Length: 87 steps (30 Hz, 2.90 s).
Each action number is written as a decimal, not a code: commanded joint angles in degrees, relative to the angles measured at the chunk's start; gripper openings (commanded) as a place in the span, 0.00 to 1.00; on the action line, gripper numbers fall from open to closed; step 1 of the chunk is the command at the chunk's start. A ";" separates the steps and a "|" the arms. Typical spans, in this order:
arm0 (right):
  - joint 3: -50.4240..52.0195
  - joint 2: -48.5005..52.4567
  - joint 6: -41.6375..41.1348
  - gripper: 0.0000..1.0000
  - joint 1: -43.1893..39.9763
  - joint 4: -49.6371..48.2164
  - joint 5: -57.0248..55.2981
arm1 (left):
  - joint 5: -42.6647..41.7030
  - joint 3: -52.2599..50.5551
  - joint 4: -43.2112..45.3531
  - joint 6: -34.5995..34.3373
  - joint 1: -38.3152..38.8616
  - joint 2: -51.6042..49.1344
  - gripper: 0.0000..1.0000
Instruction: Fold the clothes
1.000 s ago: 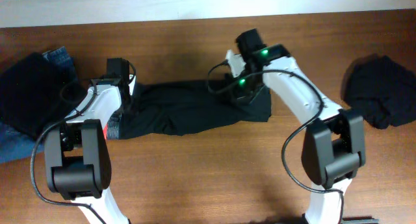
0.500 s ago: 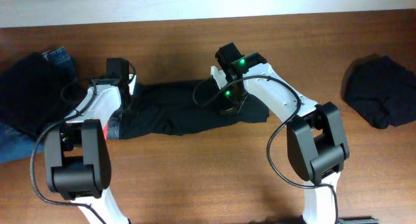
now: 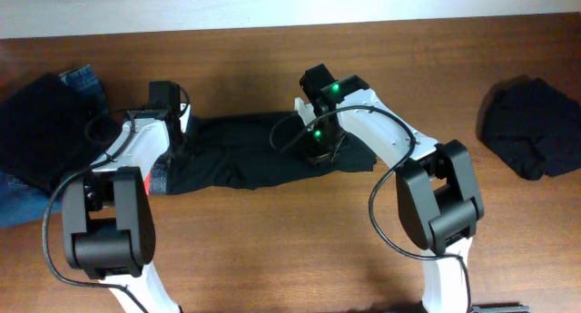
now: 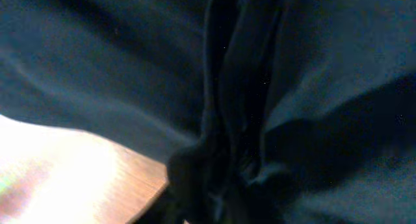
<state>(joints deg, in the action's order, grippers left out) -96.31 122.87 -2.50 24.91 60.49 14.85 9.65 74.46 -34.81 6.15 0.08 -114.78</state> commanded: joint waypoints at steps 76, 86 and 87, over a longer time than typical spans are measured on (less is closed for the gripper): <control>-14.23 -1.22 4.17 0.64 -3.93 3.85 4.81 | -21.92 0.42 -6.14 -0.28 -16.28 -0.13 0.99; -14.27 -1.25 4.17 0.59 -4.09 3.93 3.43 | -25.57 0.46 -5.97 -0.28 -16.28 -2.05 0.28; -14.29 -1.36 4.13 0.59 -4.28 3.96 3.08 | -25.53 0.48 -5.97 -0.26 -16.28 -1.88 0.21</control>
<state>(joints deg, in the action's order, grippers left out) -109.89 122.19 1.56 21.02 64.34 19.03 -13.89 75.07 -40.66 5.63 -16.21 -115.13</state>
